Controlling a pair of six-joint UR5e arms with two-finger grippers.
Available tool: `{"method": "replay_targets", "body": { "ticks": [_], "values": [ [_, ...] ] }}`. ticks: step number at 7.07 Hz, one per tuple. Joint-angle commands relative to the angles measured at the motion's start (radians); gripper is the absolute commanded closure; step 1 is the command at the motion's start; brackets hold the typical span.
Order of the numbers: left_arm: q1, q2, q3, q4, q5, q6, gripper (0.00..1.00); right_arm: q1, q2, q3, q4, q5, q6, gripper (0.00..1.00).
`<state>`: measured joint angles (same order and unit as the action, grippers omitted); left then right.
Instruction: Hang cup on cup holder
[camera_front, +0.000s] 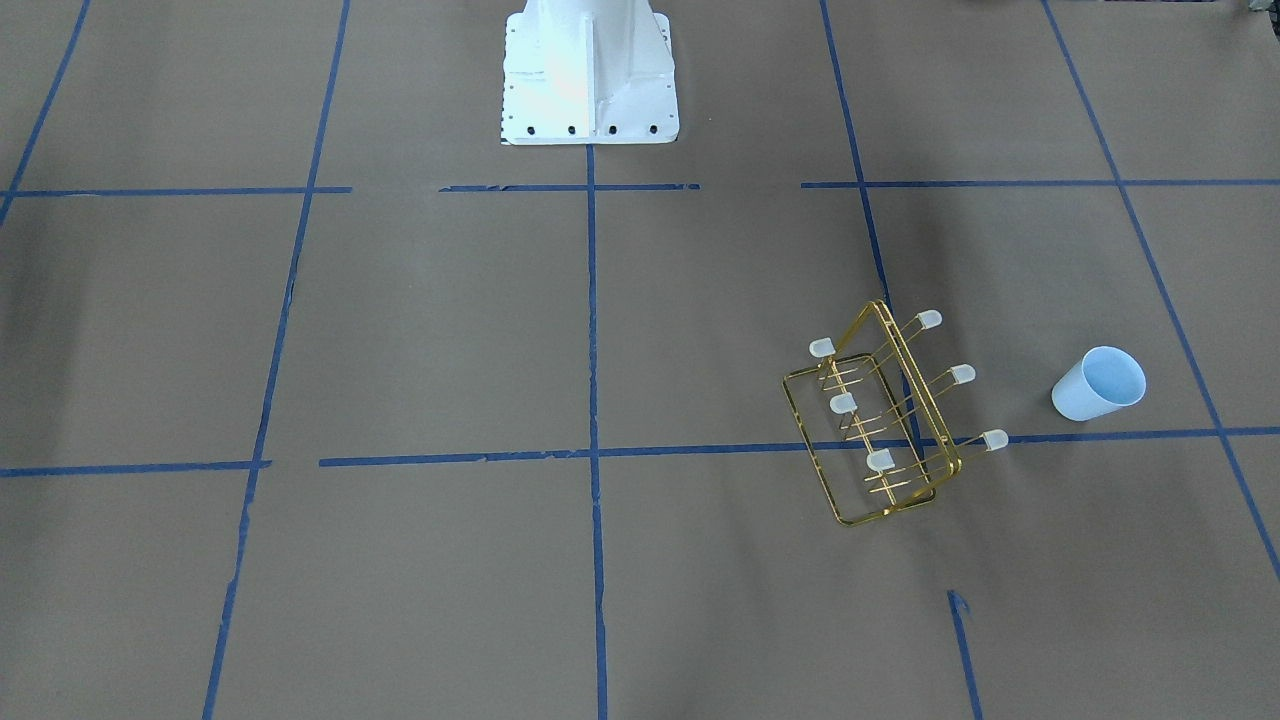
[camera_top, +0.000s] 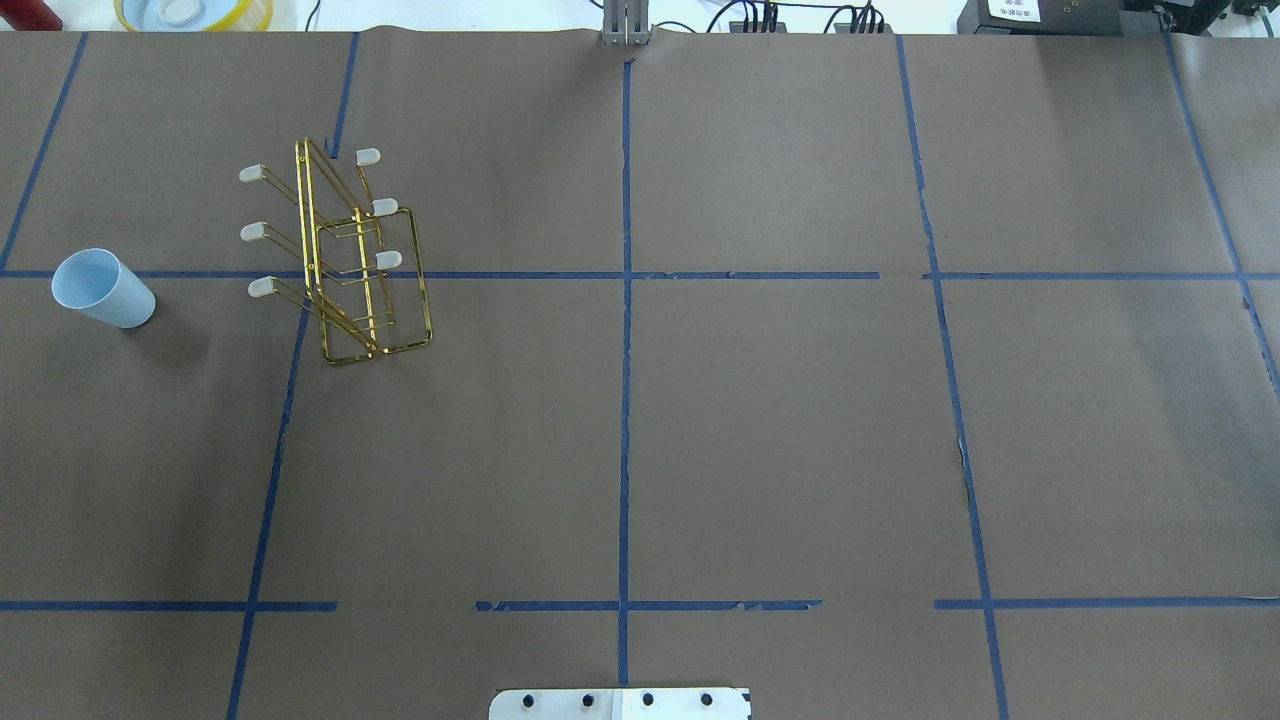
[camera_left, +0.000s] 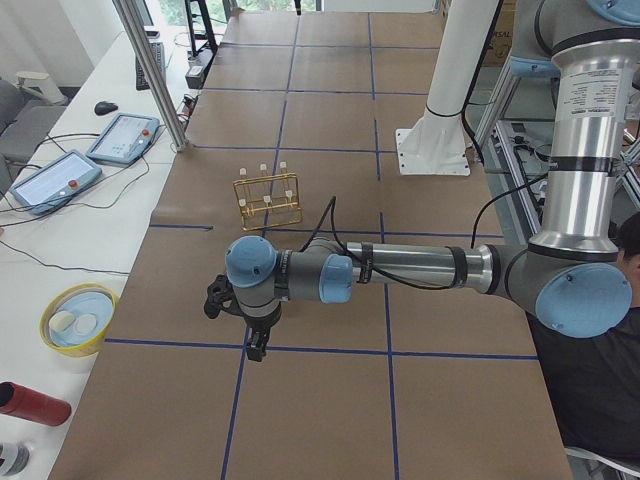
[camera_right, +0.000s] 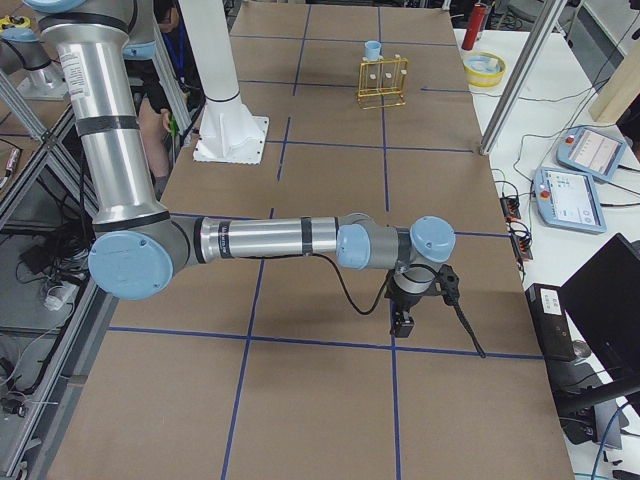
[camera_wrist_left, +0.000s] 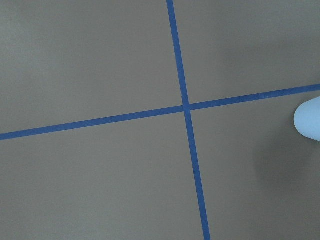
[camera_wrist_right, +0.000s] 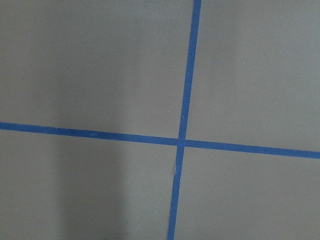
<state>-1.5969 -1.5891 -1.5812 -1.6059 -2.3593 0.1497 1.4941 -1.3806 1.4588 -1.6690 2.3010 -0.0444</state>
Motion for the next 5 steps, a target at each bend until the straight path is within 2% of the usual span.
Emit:
{"method": "replay_targets", "body": {
  "ticks": [1,5],
  "values": [
    [0.000,0.012,0.000,-0.032,0.000,0.001,0.00,0.000,0.000,0.000,0.000,0.000,0.000,0.00],
    [0.000,0.014,0.004,-0.042,-0.002,-0.004,0.00,0.000,0.000,0.000,0.000,0.000,0.000,0.00]
  ]
}}
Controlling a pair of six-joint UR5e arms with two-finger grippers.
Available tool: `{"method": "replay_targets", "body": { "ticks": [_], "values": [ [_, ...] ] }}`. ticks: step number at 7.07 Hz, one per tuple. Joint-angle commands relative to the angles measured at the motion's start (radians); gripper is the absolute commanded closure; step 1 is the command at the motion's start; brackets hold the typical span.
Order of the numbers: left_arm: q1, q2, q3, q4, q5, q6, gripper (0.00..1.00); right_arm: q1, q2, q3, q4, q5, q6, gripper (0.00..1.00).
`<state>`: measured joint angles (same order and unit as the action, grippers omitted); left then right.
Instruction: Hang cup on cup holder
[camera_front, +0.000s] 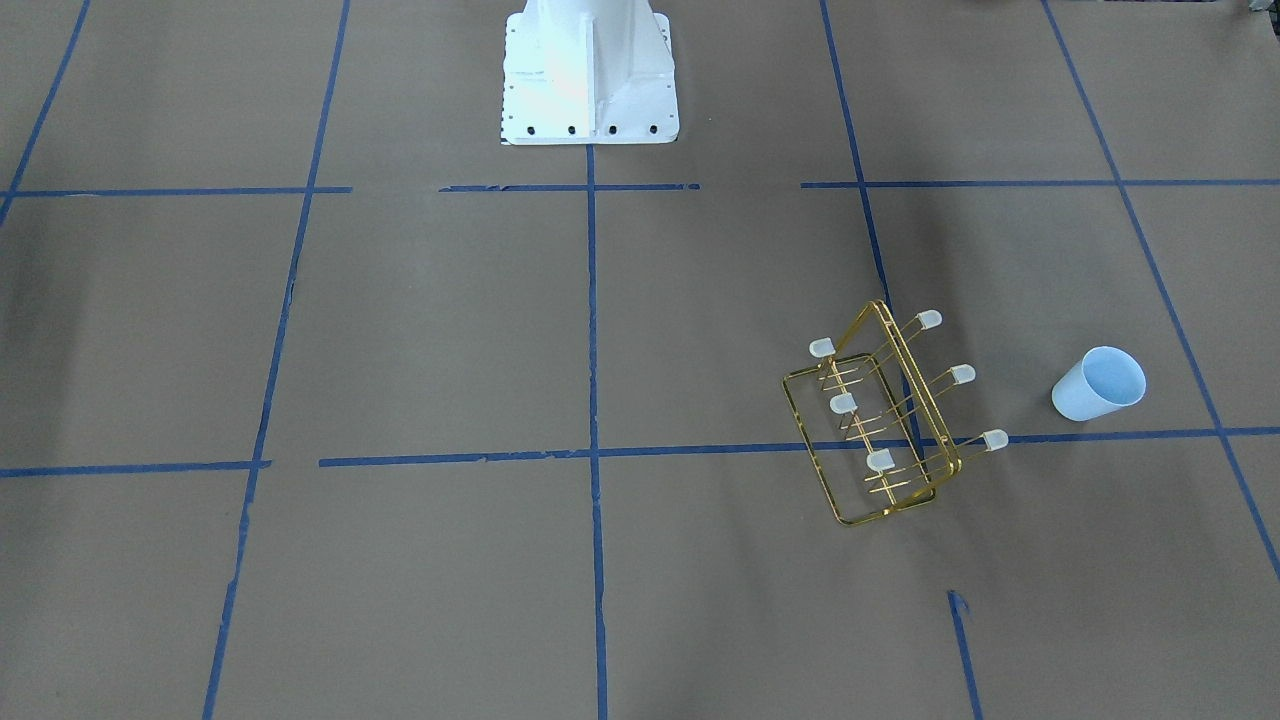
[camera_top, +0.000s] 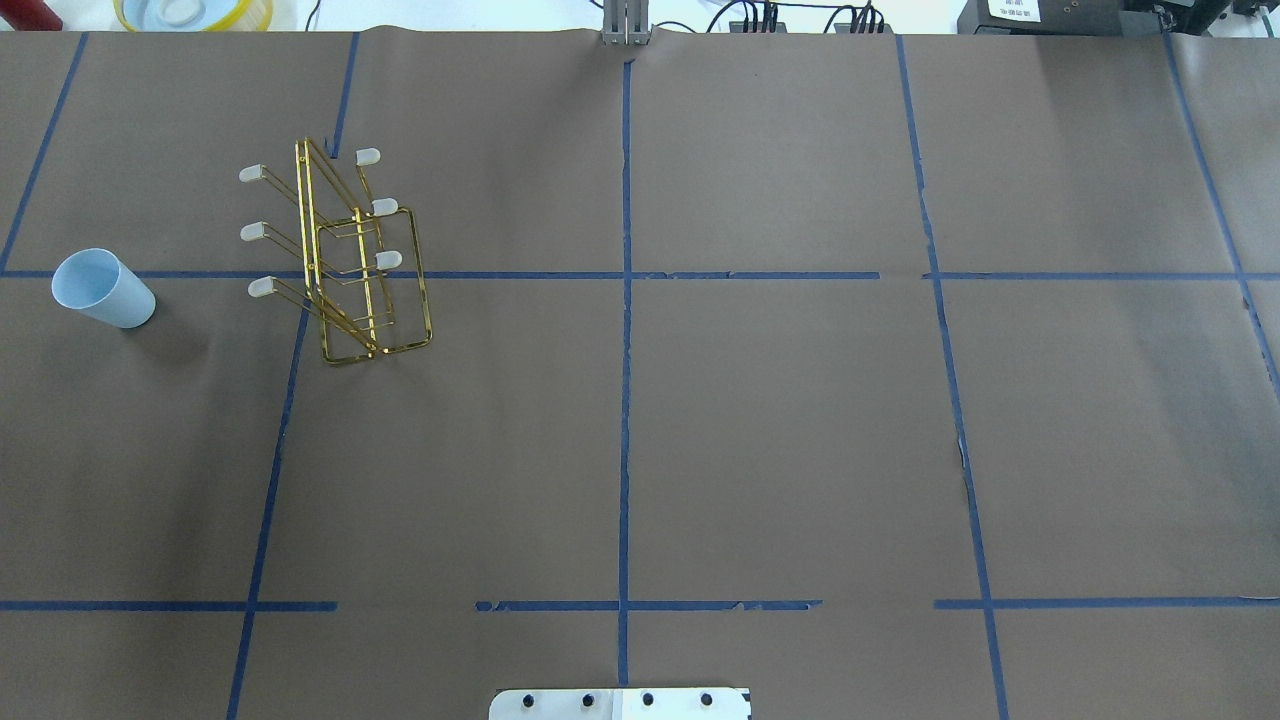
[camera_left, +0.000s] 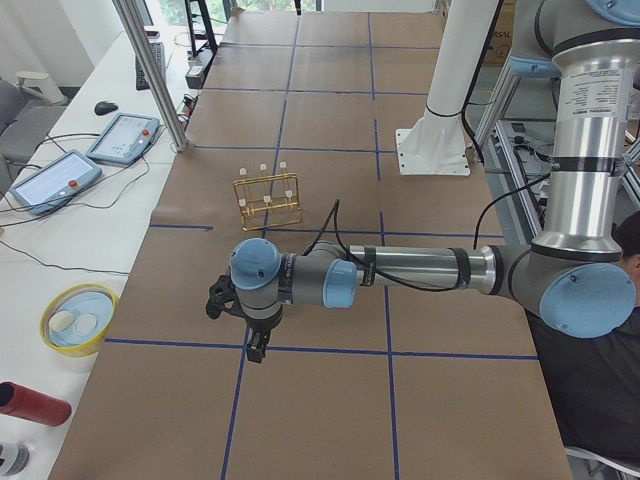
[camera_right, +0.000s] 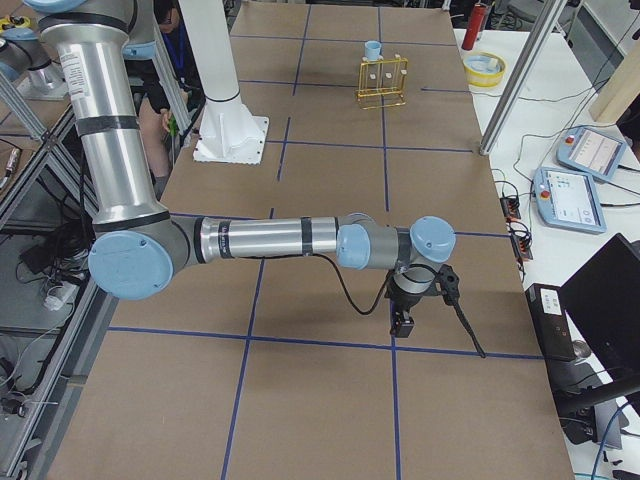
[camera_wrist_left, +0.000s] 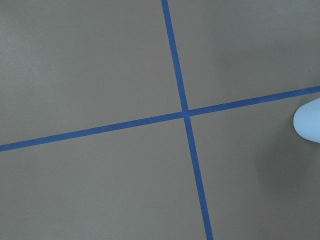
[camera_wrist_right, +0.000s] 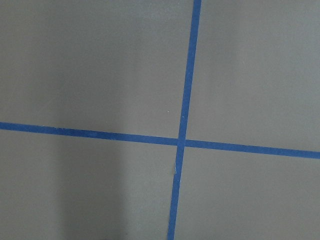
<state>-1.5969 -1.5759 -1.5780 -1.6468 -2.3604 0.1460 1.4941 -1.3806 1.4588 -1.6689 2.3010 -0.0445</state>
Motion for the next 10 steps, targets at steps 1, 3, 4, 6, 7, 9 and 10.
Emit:
{"method": "replay_targets", "body": {
  "ticks": [1,3,4,6,7,9,10],
  "values": [
    [0.000,-0.001,0.000,-0.001,-0.003,-0.002,0.00,0.000,0.000,0.000,0.000,0.000,0.000,0.00],
    [0.000,-0.013,-0.001,-0.001,-0.005,-0.003,0.00,-0.002,0.000,0.000,0.000,0.000,0.000,0.00],
    [0.000,-0.015,-0.011,-0.004,-0.005,0.000,0.00,0.000,0.000,0.000,0.000,0.000,0.000,0.00],
    [0.000,-0.021,-0.011,-0.008,-0.007,0.001,0.00,0.000,0.000,0.000,0.000,0.000,0.000,0.00],
    [0.000,-0.024,-0.004,-0.033,-0.008,-0.002,0.00,0.000,0.000,0.000,0.000,0.000,0.002,0.00],
    [0.002,-0.030,-0.008,-0.117,-0.005,-0.147,0.00,0.000,0.000,0.000,0.000,0.000,0.000,0.00],
    [0.006,-0.032,-0.007,-0.183,-0.005,-0.207,0.00,0.000,0.000,0.000,0.000,0.000,0.000,0.00]
  ]
}}
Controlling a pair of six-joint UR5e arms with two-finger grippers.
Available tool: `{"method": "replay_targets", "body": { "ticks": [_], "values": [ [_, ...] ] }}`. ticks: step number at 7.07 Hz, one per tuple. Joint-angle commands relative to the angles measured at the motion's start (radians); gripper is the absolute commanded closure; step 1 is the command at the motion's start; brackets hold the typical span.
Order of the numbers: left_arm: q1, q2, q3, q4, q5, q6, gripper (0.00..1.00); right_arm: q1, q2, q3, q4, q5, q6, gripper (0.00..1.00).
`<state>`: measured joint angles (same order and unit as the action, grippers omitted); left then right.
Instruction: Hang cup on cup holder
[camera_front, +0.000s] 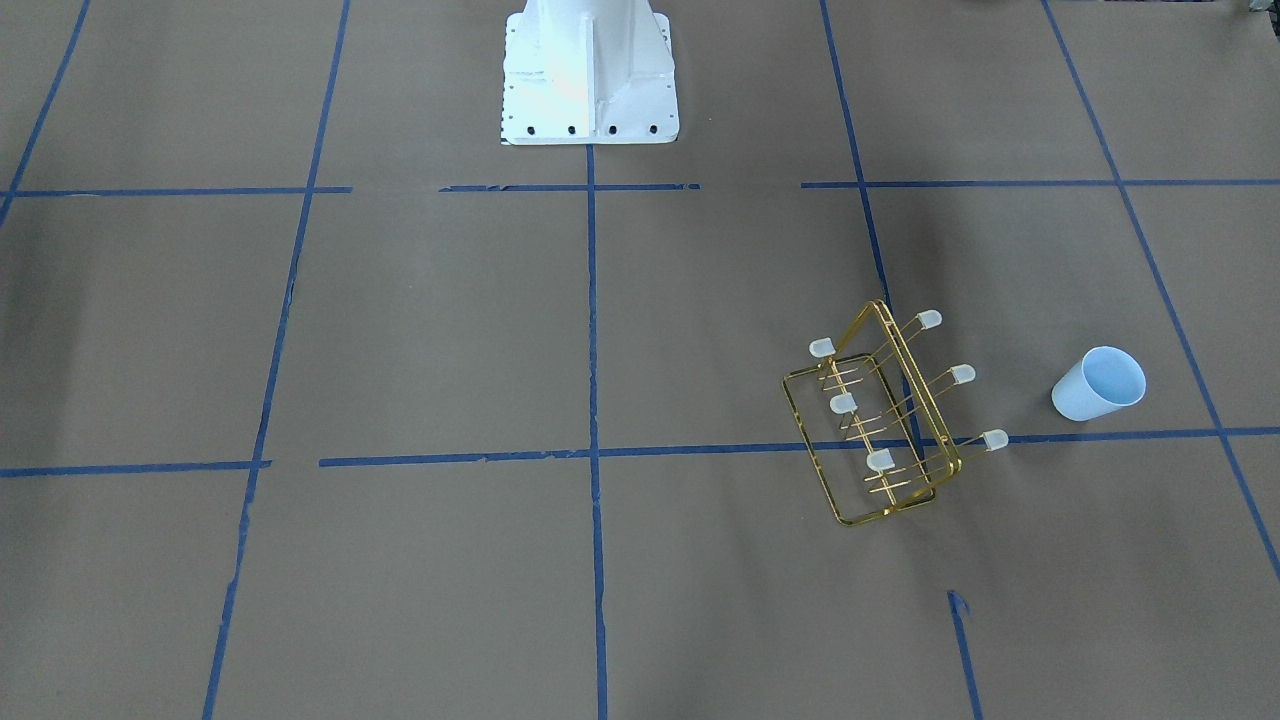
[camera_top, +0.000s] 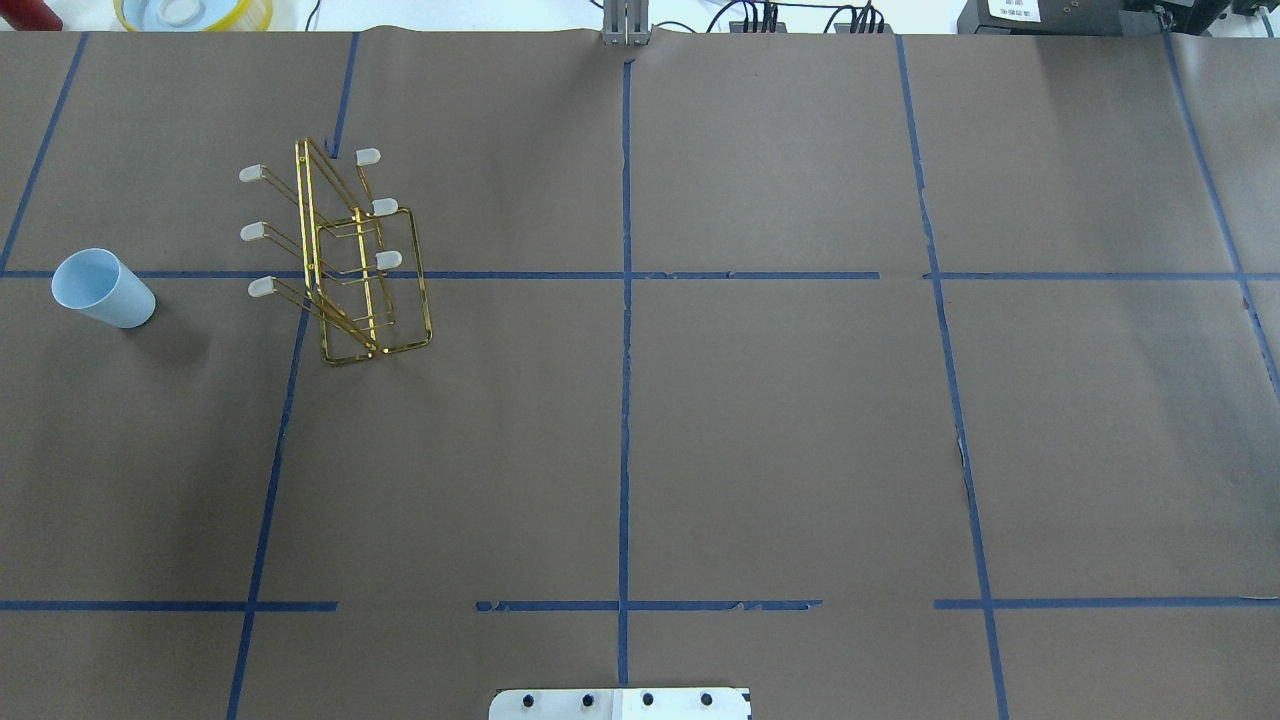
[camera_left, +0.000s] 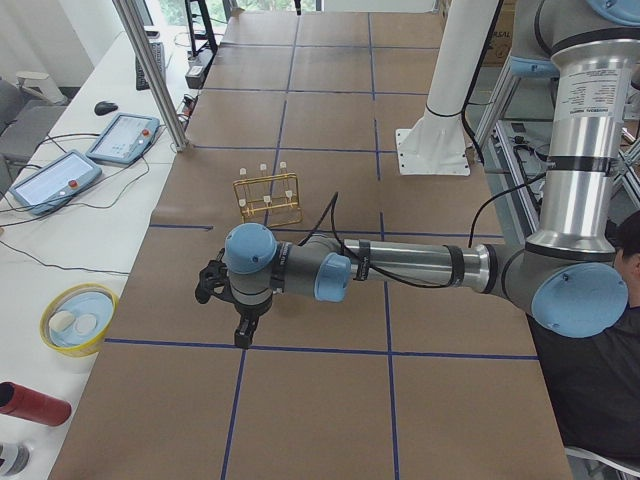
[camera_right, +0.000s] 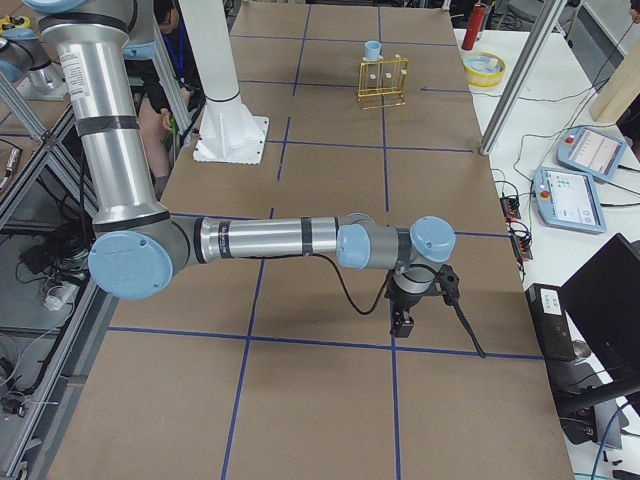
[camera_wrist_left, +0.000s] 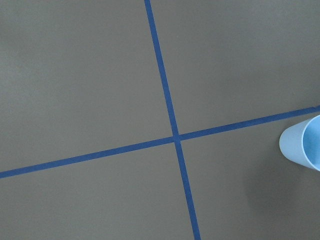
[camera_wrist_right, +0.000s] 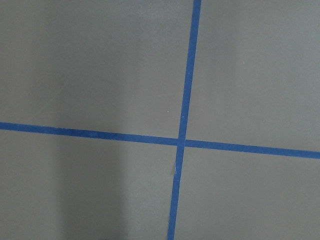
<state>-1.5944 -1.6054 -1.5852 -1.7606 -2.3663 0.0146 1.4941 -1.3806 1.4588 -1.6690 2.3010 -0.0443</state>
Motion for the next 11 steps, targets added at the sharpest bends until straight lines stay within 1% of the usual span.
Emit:
{"method": "replay_targets", "body": {
  "ticks": [1,3,4,5,7,8,9,11],
  "values": [
    [0.008,-0.002,0.001,-0.106,0.005,-0.114,0.00,0.000,0.000,0.000,0.000,0.000,0.000,0.00],
    [0.046,-0.013,-0.036,-0.109,0.009,-0.166,0.00,0.000,0.000,0.000,0.000,0.000,0.000,0.00],
    [0.080,-0.013,-0.082,-0.111,0.037,-0.235,0.00,0.000,0.000,0.000,0.000,0.000,0.000,0.00],
    [0.115,-0.011,-0.128,-0.112,0.092,-0.301,0.00,0.000,0.000,0.000,0.000,0.000,0.000,0.00],
    [0.169,-0.007,-0.167,-0.192,0.134,-0.416,0.00,0.000,0.000,0.000,0.000,0.000,0.000,0.00],
    [0.212,-0.004,-0.188,-0.251,0.201,-0.506,0.00,0.000,0.000,0.000,0.000,0.000,0.000,0.00],
    [0.267,-0.002,-0.193,-0.342,0.284,-0.616,0.00,0.000,0.000,0.000,0.000,0.000,0.001,0.00],
    [0.380,0.001,-0.196,-0.506,0.451,-0.779,0.00,0.000,0.000,0.000,0.000,0.000,0.000,0.00]
  ]
}}
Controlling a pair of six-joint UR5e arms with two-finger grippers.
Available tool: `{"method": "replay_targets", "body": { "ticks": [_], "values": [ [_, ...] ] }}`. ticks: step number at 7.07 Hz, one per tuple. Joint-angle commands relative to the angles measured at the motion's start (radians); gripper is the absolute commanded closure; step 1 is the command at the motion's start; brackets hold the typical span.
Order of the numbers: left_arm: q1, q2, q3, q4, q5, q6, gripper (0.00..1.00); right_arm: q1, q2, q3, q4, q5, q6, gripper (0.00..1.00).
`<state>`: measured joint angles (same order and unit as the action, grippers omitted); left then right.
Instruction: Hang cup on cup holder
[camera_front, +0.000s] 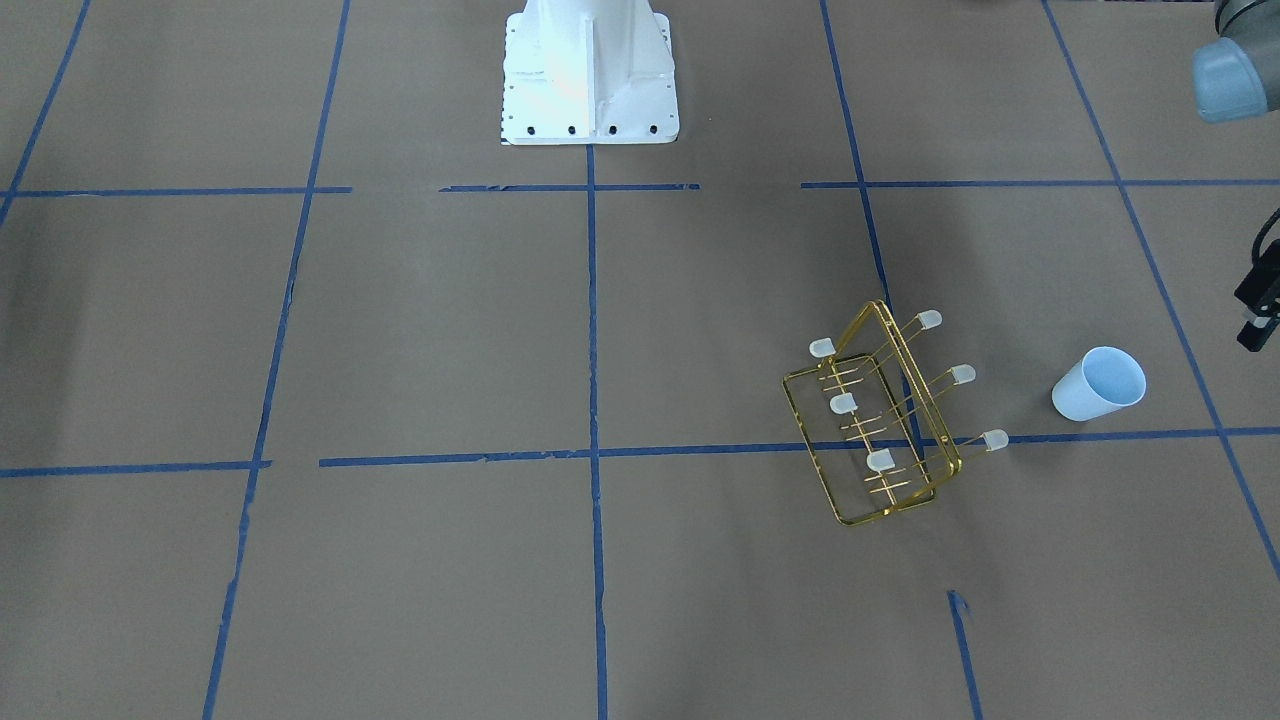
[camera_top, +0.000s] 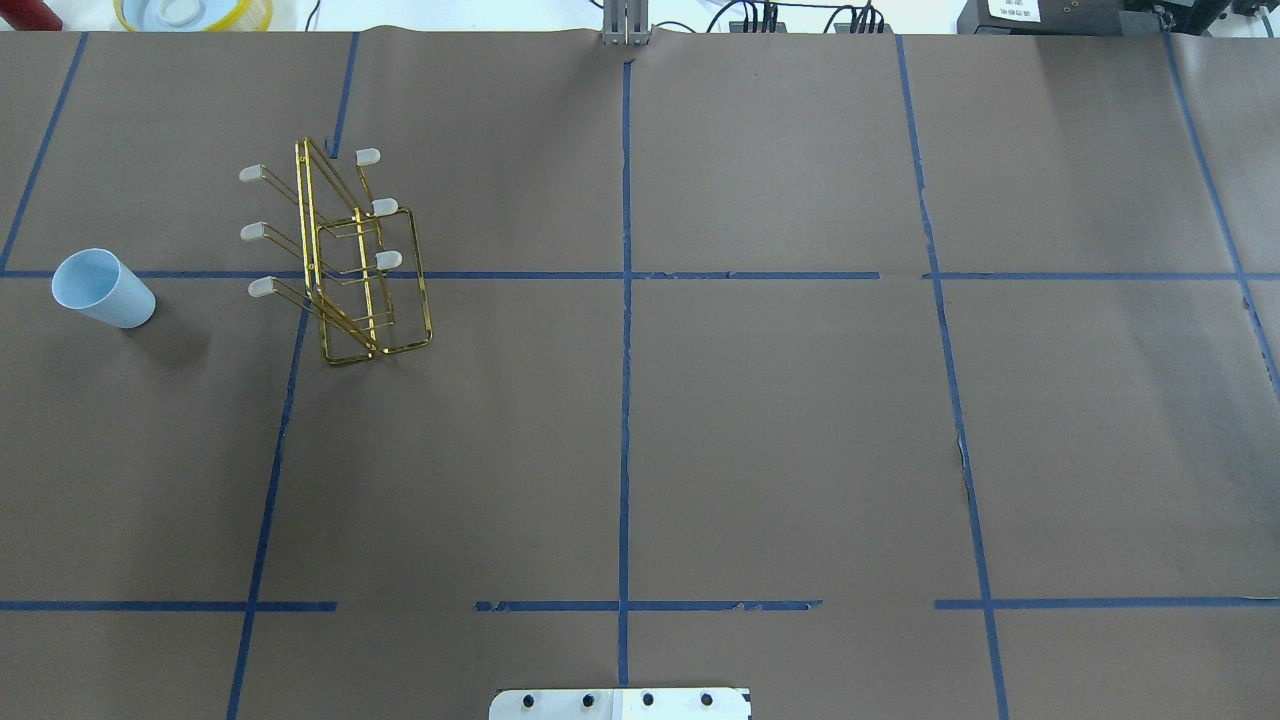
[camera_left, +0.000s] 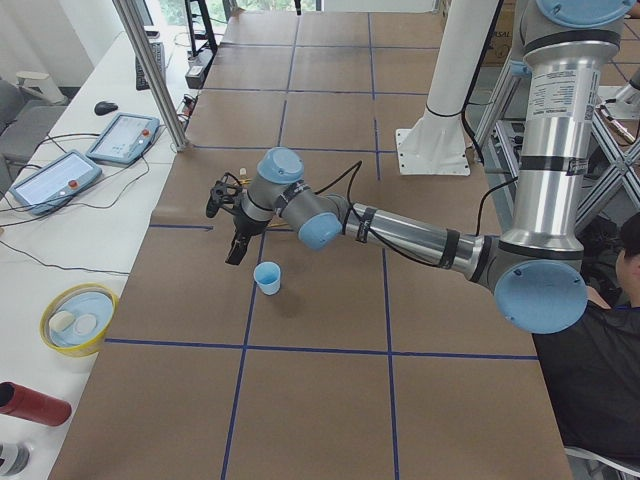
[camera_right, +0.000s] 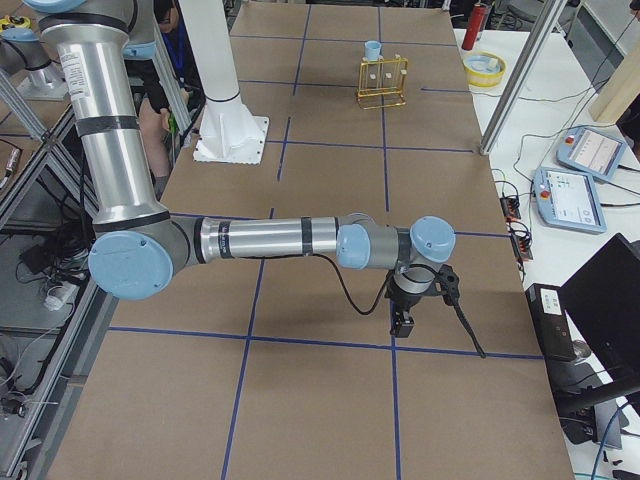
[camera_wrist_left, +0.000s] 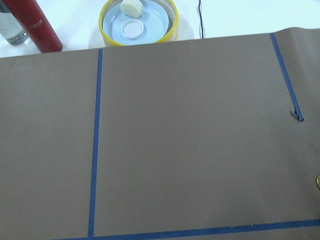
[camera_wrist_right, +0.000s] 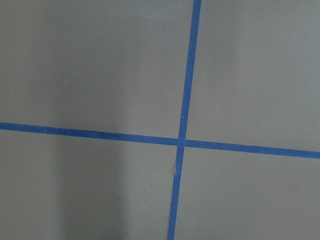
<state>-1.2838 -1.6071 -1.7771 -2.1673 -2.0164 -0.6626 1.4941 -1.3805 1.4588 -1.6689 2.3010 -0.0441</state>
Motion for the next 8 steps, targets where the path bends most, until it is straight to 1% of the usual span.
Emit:
{"method": "replay_targets", "body": {
  "ticks": [1,4,5,6,8],
  "values": [
    [0.127,0.018,-0.010,-0.174,0.183,-0.153,0.00,0.000,0.000,0.000,0.000,0.000,0.000,0.00],
    [0.283,0.148,-0.068,-0.359,0.431,-0.279,0.00,0.000,0.000,0.000,0.000,0.000,0.000,0.00],
    [0.337,0.195,-0.067,-0.426,0.518,-0.337,0.00,0.000,0.000,0.000,0.000,0.000,0.000,0.00],
    [0.395,0.240,-0.067,-0.495,0.583,-0.435,0.00,0.000,0.000,0.000,0.000,0.000,0.000,0.00],
    [0.492,0.308,-0.055,-0.569,0.762,-0.474,0.00,0.000,0.000,0.000,0.000,0.000,0.000,0.00]
  ]
}}
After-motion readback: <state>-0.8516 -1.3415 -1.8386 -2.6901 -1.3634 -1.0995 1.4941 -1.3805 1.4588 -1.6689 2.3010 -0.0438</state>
